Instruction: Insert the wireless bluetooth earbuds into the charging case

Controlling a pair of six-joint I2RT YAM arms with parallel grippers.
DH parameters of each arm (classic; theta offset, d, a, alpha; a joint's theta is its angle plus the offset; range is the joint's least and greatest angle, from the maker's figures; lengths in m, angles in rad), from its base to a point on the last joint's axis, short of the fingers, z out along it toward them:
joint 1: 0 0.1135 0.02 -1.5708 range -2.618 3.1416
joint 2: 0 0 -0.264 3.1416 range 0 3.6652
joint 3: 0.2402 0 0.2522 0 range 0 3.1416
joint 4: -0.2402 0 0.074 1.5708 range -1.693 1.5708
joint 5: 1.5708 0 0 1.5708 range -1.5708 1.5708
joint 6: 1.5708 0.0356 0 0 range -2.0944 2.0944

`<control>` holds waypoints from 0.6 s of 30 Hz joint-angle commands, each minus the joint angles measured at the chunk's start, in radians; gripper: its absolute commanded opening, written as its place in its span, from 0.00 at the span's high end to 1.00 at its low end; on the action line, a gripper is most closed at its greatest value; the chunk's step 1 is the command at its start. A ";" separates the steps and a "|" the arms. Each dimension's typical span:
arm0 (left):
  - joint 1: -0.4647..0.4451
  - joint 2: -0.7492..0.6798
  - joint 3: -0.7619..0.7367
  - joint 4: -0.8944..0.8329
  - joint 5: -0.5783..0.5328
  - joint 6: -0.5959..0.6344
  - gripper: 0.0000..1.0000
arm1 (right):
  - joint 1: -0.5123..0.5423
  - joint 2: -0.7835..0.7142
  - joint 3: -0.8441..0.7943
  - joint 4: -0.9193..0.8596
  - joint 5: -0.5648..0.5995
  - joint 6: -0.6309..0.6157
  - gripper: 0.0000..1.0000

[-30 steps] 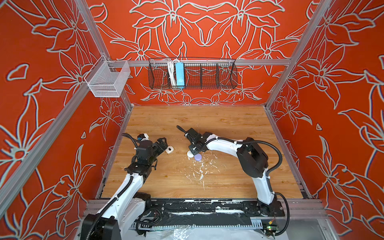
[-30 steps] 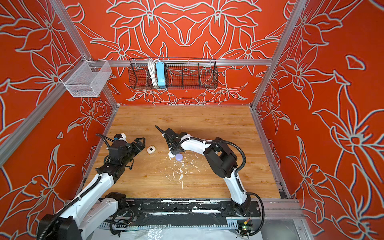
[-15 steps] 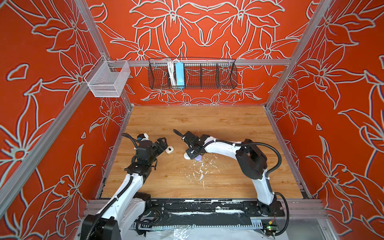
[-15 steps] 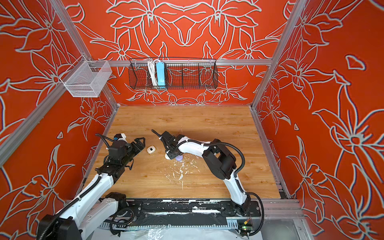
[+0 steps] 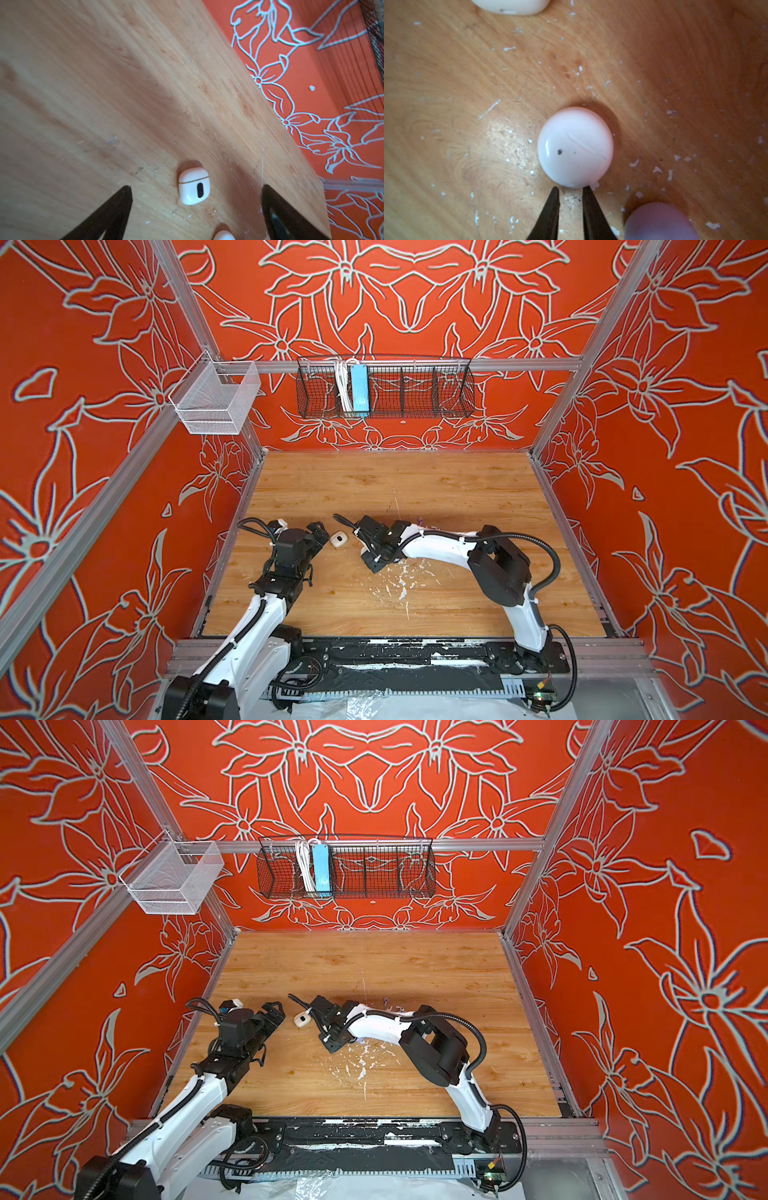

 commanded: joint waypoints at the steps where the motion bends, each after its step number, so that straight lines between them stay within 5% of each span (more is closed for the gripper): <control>1: 0.007 -0.050 0.009 -0.089 -0.155 -0.115 0.05 | 0.012 -0.024 -0.008 0.020 -0.021 0.012 0.76; 12: 0.006 -0.051 0.015 -0.101 -0.150 -0.128 0.06 | 0.003 -0.128 -0.110 0.103 0.081 -0.189 0.36; 18: 0.007 -0.048 0.024 -0.068 -0.096 -0.073 0.06 | -0.011 -0.150 -0.183 0.213 -0.084 -0.407 0.23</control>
